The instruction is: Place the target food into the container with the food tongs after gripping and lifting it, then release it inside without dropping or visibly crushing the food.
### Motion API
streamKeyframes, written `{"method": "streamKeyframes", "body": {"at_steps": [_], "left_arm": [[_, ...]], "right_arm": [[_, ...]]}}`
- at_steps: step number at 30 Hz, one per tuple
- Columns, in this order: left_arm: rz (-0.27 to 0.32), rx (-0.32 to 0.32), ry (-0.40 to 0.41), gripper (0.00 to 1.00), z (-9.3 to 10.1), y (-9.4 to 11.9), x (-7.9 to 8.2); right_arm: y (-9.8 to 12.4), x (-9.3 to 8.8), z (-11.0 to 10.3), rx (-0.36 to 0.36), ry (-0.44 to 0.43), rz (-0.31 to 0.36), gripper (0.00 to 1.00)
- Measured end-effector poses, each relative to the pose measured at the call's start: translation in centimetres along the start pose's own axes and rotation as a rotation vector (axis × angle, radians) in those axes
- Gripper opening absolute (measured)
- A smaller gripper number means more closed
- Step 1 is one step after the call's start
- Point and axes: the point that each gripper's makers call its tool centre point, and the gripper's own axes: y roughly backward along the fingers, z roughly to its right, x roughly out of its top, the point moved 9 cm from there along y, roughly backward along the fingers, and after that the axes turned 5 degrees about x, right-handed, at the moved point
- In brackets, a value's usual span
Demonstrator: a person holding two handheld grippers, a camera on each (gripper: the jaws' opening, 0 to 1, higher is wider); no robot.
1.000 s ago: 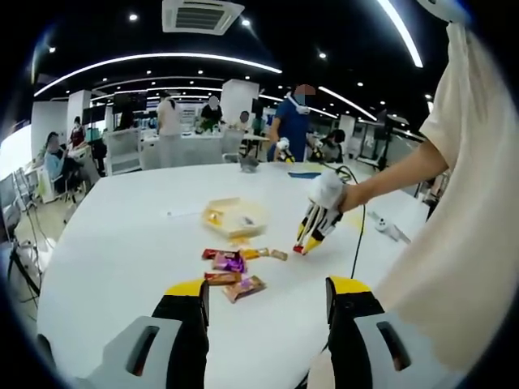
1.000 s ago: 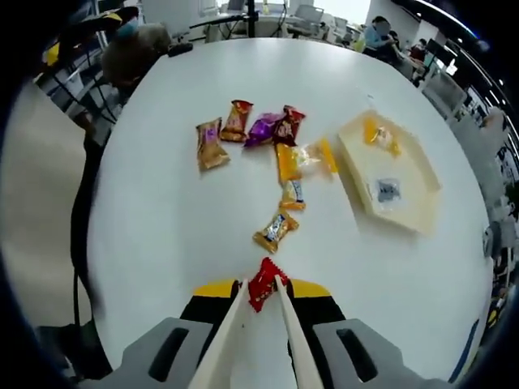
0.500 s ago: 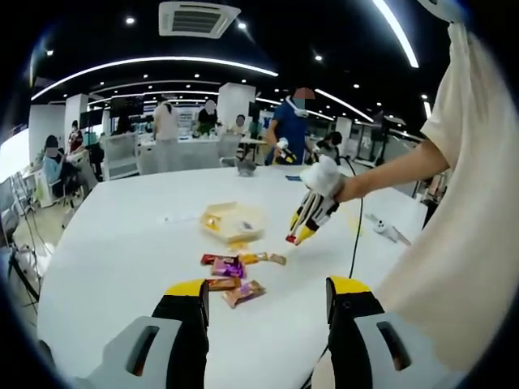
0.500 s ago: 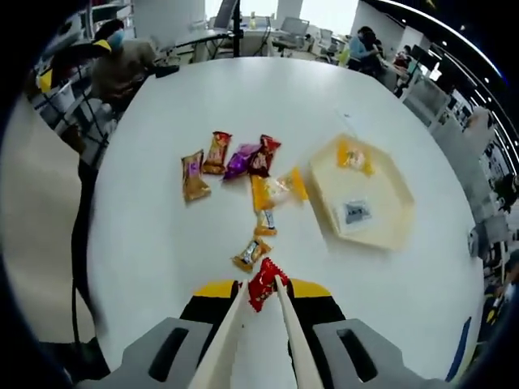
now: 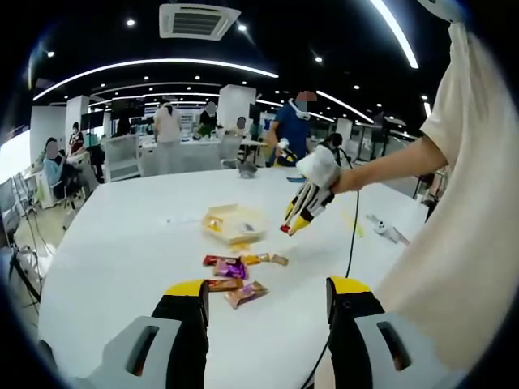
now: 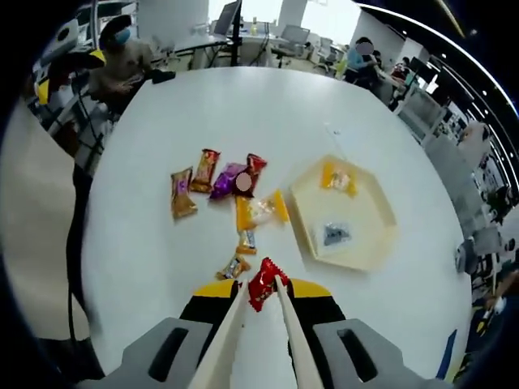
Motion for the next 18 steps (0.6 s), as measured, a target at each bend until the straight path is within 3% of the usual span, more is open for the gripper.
{"method": "streamKeyframes", "body": {"at_steps": [18], "left_arm": [[0.009,0.009,0.002,0.58,-0.3,0.4,-0.1]], "right_arm": [[1.4,2.2,1.5,-0.037,0.042,0.018,0.23]]}}
